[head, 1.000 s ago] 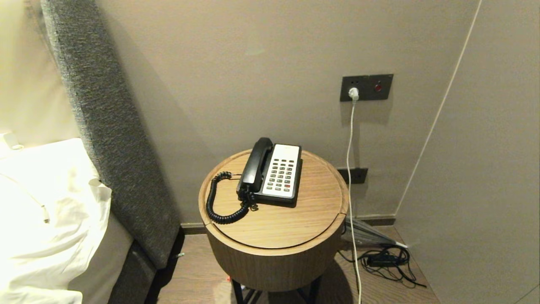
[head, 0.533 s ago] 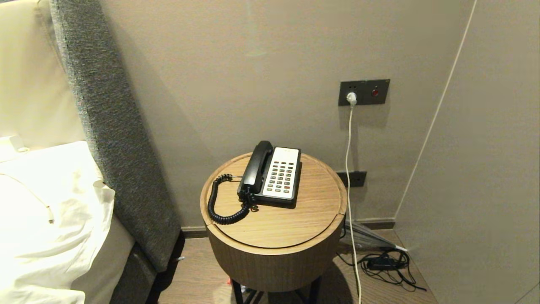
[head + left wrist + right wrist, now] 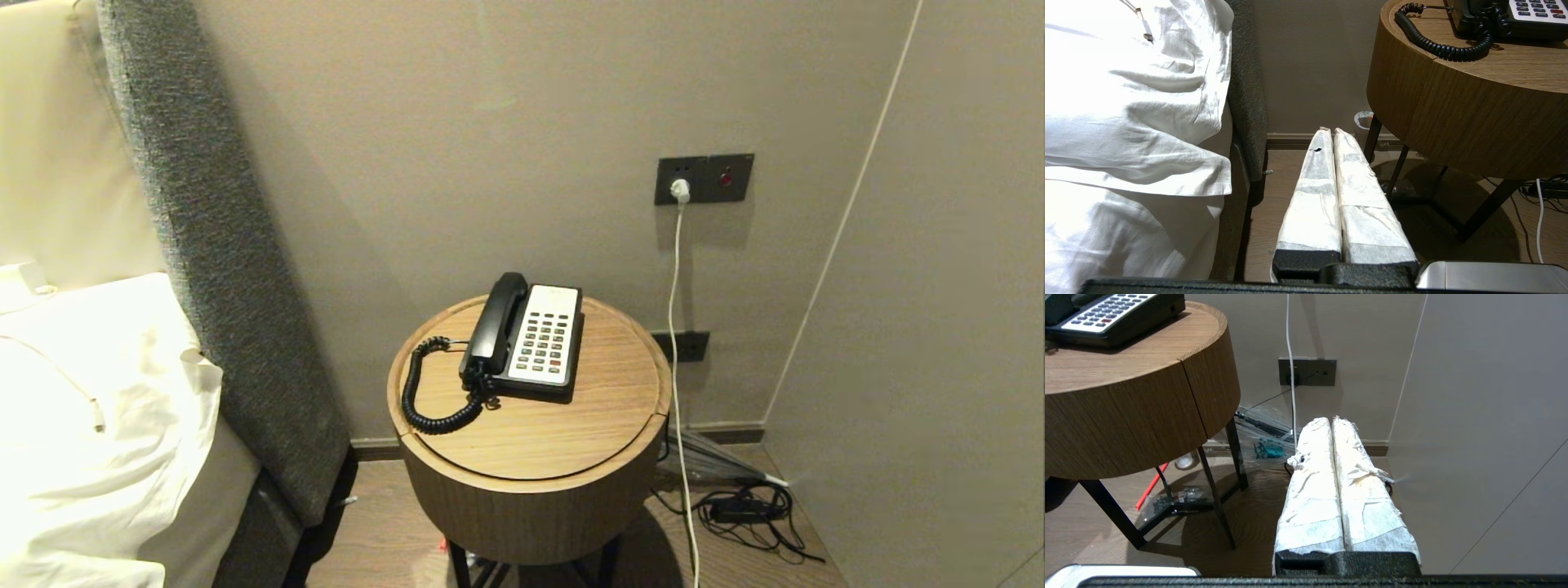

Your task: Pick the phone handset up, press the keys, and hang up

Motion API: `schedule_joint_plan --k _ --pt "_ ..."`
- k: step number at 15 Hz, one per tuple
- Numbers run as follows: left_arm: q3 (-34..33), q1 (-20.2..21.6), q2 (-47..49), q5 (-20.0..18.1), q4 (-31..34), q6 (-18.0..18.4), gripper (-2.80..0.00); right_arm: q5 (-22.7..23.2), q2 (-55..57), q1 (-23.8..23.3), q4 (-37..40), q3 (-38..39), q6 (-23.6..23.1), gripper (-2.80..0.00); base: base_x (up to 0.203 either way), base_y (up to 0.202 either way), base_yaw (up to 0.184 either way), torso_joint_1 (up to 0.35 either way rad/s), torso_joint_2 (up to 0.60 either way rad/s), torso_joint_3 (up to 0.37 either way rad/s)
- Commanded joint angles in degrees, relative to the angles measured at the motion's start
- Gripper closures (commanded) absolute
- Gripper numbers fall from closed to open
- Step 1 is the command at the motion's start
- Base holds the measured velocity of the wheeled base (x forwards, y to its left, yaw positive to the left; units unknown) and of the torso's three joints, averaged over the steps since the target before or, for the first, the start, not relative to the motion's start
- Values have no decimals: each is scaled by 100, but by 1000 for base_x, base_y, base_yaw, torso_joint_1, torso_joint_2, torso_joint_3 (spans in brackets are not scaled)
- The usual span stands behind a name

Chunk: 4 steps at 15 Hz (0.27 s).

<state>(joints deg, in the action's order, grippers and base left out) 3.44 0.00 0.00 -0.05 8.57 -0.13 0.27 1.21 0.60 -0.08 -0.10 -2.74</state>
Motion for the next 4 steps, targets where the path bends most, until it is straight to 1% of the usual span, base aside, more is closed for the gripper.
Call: schedule_joint_plan --k 1,4 --pt "-1 0 9 -4 4 -4 0 8 11 2 -10 1 -16 0 0 0 0 0 0 0" --pt "-1 0 9 -4 4 -4 0 -6 11 2 -10 1 2 0 0 0 0 0 0 0"
